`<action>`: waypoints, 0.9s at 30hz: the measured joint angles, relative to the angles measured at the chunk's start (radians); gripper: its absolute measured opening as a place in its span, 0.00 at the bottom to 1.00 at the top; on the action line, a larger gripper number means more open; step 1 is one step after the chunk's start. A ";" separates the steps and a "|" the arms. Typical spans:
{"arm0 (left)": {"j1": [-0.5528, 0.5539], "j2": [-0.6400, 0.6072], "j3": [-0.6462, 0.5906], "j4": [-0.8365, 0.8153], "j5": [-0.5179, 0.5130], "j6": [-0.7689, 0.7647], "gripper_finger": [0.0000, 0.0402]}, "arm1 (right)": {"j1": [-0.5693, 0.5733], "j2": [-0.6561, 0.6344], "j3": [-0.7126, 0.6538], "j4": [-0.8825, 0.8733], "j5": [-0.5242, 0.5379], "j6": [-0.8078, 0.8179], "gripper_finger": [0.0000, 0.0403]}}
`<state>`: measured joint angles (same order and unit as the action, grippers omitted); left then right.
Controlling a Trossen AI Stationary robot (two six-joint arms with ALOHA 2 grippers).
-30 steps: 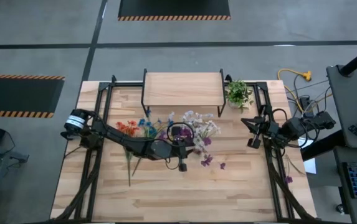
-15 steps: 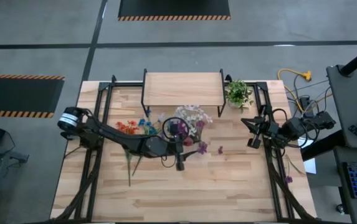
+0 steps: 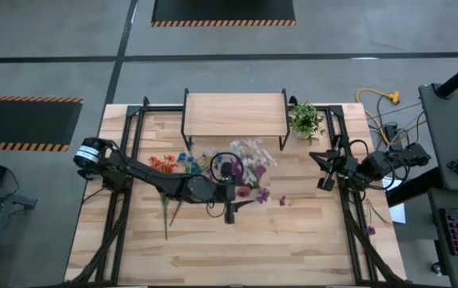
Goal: Pick and place flowers into a vace then onto a shelf
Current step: Put the red flower into the transparent vase
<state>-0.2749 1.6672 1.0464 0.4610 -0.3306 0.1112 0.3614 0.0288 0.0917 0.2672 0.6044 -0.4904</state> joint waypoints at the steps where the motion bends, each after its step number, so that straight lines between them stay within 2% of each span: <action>1: 0.000 0.000 0.001 -0.001 0.007 0.000 0.50 | 0.000 0.000 0.000 0.000 0.000 0.000 0.02; 19: 0.000 0.000 0.002 -0.013 0.025 -0.037 0.50 | 0.000 0.000 0.000 0.000 0.000 0.000 0.02; 22: 0.000 0.000 0.002 -0.043 0.031 -0.054 0.54 | 0.000 0.000 0.000 0.000 0.000 0.000 0.02; 27: 0.000 -0.001 0.002 -0.052 0.032 -0.054 0.66 | 0.000 0.000 0.000 0.000 0.000 0.000 0.02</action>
<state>-0.2749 1.6665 1.0489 0.4091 -0.2989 0.0570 0.3617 0.0288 0.0917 0.2676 0.6044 -0.4904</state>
